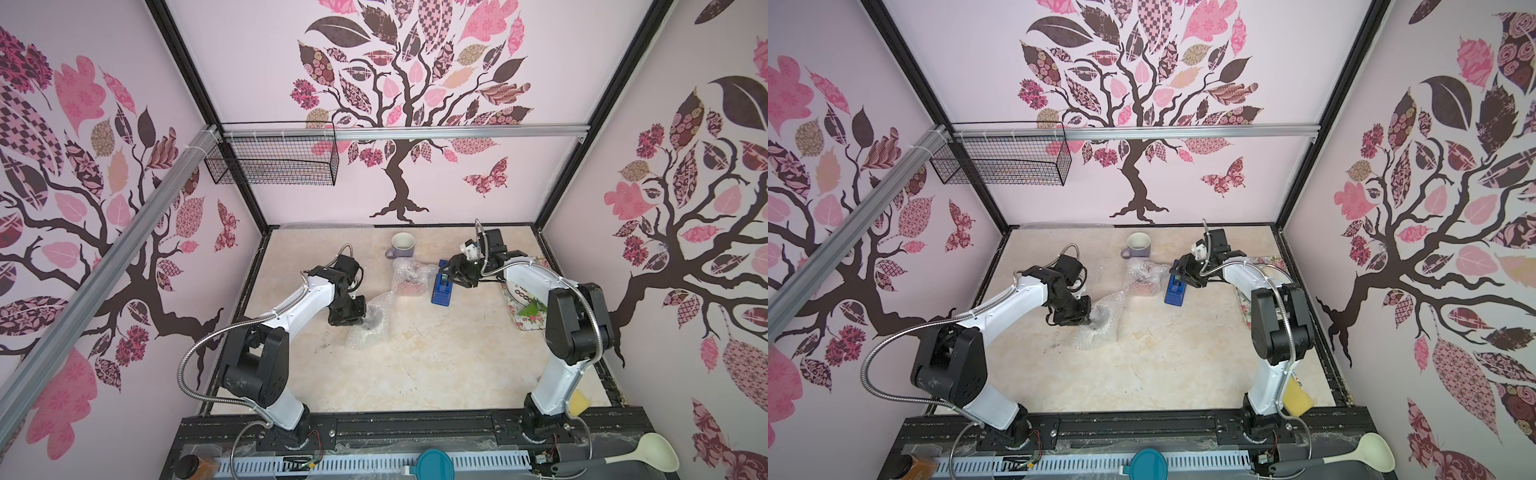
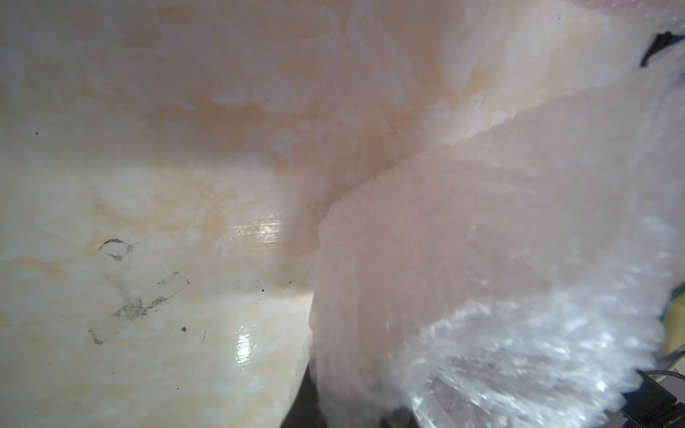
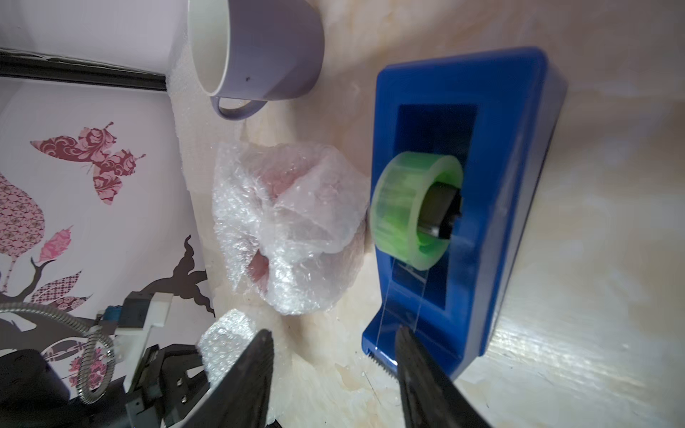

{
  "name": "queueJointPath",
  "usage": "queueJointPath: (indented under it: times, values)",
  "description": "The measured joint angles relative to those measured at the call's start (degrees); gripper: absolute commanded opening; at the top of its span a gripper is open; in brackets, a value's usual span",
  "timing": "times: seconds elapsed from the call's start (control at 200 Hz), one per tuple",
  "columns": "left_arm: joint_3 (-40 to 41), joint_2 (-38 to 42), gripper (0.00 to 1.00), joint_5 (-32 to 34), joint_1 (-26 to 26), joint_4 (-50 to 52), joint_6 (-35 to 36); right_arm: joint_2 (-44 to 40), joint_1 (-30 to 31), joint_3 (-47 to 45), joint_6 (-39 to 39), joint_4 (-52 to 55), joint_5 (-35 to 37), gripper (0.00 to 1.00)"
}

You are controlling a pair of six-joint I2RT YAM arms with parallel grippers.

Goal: Wrap mugs in bubble wrap
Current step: Tear off the tape using the Tape Cutter.

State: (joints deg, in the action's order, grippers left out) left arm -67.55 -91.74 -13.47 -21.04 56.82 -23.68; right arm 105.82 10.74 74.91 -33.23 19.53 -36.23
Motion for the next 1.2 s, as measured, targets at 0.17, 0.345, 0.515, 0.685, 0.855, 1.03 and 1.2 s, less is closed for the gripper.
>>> queueJointPath:
  times: [0.17,0.345,0.515,0.685,0.855,1.03,1.2]
  values:
    - [0.00,0.59,0.00,0.13,-0.02,0.85,0.13,0.11,0.07,-2.14,0.72,-1.73,0.52,0.54]
    - [0.00,0.59,0.00,0.15,-0.09,1.27,0.35,0.90,0.04,-4.66,0.70,-3.21,0.68,0.53]
    - [0.00,0.63,0.00,0.13,-0.13,1.42,0.42,1.81,0.04,-4.81,0.42,-6.19,-0.09,0.52]
    - [0.00,0.66,0.00,0.13,-0.13,1.42,0.39,3.06,0.07,-4.81,-0.22,-9.27,-1.27,0.48]
    - [0.00,0.98,0.00,0.11,-0.11,1.40,0.35,3.30,0.04,-6.69,-1.27,-13.22,-0.87,0.45]
    - [0.00,1.51,0.00,-0.09,-0.11,1.40,0.20,3.30,0.02,-10.34,-3.52,-20.72,-1.79,0.37]
    - [0.00,1.60,0.00,-0.11,-0.11,1.42,0.20,3.30,-0.33,-14.56,-7.74,-28.79,-2.45,0.15]
